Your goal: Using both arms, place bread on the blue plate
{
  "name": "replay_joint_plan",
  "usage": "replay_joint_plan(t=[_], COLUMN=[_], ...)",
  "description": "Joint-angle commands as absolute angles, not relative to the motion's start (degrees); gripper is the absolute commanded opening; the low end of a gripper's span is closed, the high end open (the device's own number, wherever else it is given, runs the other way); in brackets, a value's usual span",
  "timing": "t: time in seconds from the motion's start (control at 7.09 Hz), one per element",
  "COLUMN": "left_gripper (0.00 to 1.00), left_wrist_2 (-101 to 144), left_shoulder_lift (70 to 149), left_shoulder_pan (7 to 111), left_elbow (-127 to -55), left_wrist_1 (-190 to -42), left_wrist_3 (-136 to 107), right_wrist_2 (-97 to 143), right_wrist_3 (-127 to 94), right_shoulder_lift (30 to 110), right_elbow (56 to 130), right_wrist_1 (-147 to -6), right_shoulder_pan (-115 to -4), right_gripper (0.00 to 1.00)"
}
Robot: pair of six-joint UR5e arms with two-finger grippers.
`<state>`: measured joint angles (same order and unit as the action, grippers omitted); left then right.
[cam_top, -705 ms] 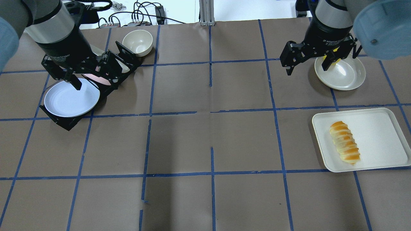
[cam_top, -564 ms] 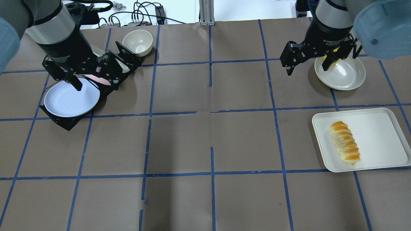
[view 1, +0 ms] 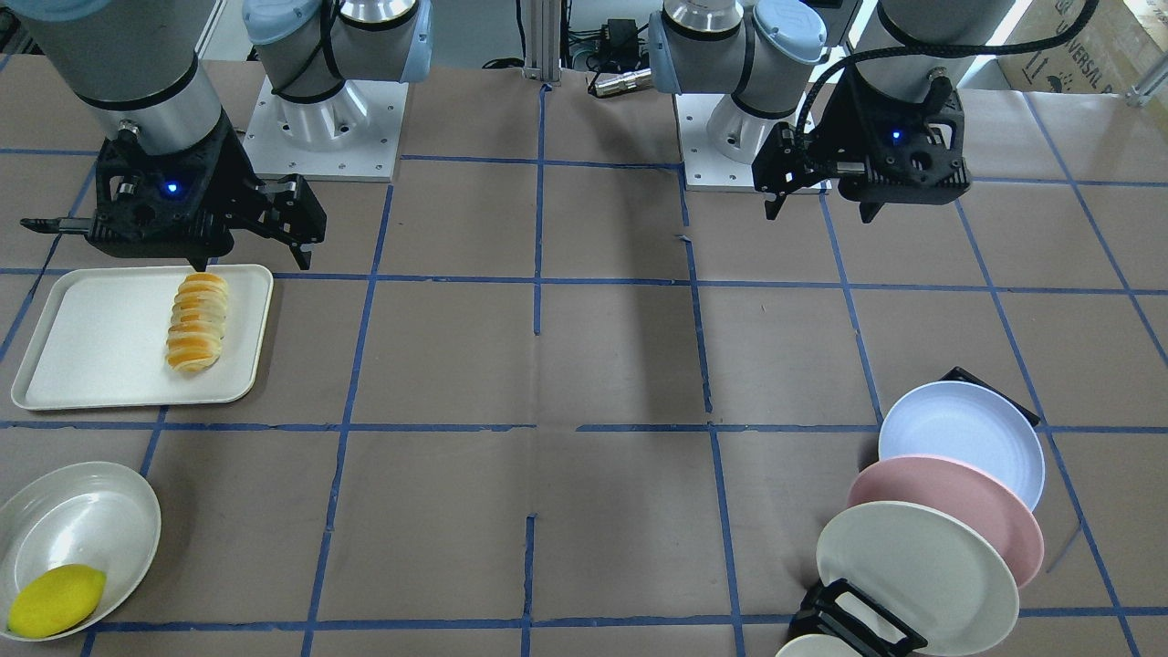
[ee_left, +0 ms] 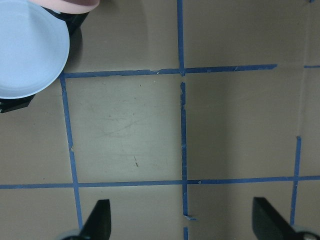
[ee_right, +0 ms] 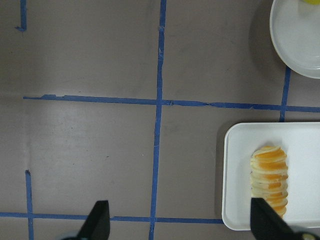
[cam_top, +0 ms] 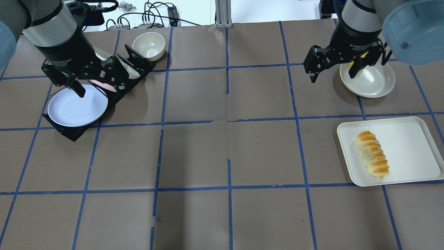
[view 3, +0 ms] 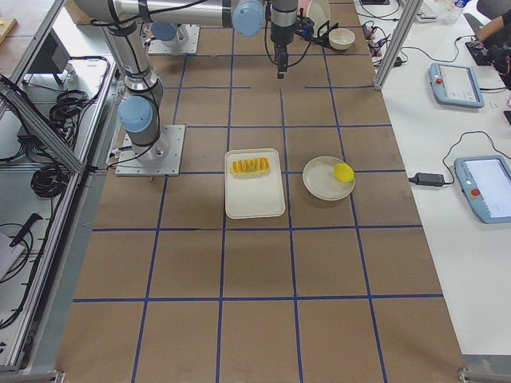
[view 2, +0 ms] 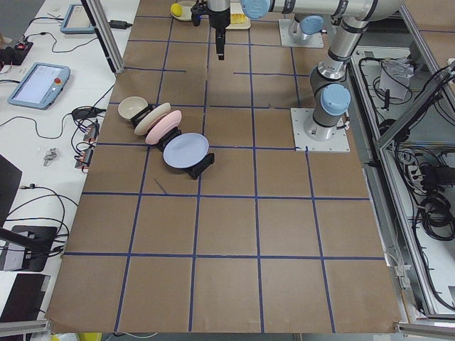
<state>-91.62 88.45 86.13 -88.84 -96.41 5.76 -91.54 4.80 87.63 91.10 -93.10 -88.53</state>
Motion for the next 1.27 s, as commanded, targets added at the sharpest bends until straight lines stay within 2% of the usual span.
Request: replay_joint_plan(t=[0.0, 0.42, 0.56, 0.99, 1.13], left_gripper=[1.0, 1.0, 1.0, 1.0, 1.0], left_wrist_2=[-91.6, -91.4, -91.2, -86.8, -86.6], left_shoulder_lift=[89.0, 97.7, 102.1, 122.9, 126.7], left_shoulder_pan=[75.4, 61.2, 56.8, 53.7, 54.0], left_elbow=[-89.2, -85.5, -82.4, -70.4, -68.0], left_wrist_1=[-96.6, -95.3, -95.0, -89.7, -89.6], left_wrist_3=[16.2, 31.1, 34.0, 40.0, 40.3], right_wrist_2=[-94.3, -94.1, -94.0, -94.0, -94.0], right_wrist_3=[14.6, 29.3, 30.1, 32.2, 32.4], right_shoulder_lift=[87.3, 89.4, 89.4, 85.4, 84.9], right_elbow=[97.2, 119.7, 123.7, 127.0, 127.3], right_wrist_1=[-99.5, -121.3, -124.2, -130.0, -130.6], right_shoulder_pan=[-83.2, -70.6, -68.3, -64.5, -63.6], right_gripper=[0.9, 0.89, 0.9, 0.88, 0.86])
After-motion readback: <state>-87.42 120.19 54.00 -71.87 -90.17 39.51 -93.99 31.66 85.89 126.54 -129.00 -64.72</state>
